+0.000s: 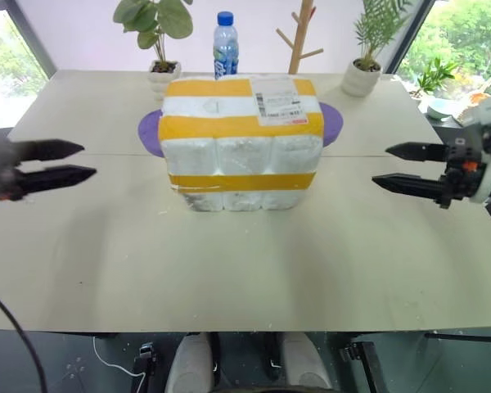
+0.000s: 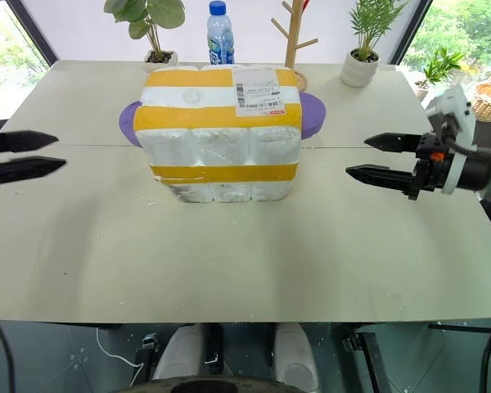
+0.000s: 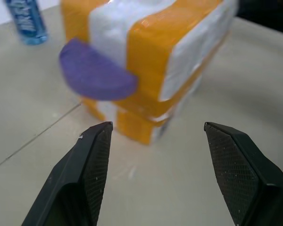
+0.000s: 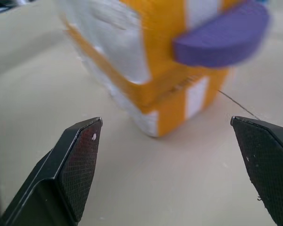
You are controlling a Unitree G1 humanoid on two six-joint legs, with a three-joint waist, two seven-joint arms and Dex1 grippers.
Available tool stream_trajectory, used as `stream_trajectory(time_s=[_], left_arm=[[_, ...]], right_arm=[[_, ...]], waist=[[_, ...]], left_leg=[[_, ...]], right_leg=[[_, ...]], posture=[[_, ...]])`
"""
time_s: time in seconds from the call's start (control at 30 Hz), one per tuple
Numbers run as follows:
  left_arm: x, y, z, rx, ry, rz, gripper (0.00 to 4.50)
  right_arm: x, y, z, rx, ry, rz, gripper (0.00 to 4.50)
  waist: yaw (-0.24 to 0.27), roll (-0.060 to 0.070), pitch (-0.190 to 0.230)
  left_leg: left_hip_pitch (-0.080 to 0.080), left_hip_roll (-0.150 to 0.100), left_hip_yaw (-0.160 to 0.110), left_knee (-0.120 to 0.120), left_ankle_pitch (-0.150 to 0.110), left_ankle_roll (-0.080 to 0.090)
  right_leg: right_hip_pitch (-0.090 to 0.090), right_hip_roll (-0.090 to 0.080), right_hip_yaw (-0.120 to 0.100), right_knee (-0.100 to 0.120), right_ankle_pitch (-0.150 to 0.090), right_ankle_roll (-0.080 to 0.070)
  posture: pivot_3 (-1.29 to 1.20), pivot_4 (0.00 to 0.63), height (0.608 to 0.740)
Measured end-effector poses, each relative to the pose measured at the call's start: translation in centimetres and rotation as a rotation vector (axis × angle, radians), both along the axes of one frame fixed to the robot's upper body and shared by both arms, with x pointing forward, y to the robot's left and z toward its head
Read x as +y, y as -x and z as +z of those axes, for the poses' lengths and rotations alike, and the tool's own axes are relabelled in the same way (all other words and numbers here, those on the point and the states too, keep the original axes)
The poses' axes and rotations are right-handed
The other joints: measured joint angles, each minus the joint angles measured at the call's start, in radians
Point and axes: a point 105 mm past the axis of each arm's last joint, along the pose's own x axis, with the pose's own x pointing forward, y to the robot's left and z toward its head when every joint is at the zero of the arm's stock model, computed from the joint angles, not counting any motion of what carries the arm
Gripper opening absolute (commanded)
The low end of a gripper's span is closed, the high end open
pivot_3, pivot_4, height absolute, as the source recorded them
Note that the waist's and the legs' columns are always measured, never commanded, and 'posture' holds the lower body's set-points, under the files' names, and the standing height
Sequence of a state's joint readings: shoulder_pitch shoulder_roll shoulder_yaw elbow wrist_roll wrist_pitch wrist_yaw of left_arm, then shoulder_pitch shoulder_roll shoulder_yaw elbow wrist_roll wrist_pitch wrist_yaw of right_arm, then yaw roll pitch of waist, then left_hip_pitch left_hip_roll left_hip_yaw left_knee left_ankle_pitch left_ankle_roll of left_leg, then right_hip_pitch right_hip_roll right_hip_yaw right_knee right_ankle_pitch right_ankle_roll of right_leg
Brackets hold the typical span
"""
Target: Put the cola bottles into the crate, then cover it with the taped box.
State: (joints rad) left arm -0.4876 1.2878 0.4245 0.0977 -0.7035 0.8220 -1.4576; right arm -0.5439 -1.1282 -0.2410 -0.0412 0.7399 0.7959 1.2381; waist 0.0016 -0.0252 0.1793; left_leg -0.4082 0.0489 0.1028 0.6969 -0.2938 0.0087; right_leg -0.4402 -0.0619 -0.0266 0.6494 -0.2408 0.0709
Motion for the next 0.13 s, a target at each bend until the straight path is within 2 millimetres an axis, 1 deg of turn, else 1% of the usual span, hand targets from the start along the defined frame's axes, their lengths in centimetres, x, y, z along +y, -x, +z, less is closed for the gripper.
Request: stream_trajectory(time_s=[0.07, 0.13], left_arm=[[-0.06, -0.28, 0.25, 0.013, -0.009, -0.029, 3.24], [0.09, -0.85, -0.56, 0.037, -0.041, -0.035, 3.24]], right_arm=[[0.51, 0.0, 0.39, 0.008, 0.0, 0.052, 4.5], [0.59, -0.21, 0.09, 0.03, 0.006, 0.068, 4.5]], waist=[[0.002, 0.002, 0.0], [0.002, 0.003, 0.0]], left_leg=[[0.0, 0.0, 0.0, 0.0, 0.0, 0.0], [0.0, 0.0, 0.0, 0.0, 0.0, 0.0]], right_leg=[[0.0, 0.0, 0.0, 0.0, 0.0, 0.0], [0.0, 0.001, 0.0, 0.001, 0.0, 0.0]], posture=[[0.0, 0.15, 0.74], [0.0, 0.15, 0.74]])
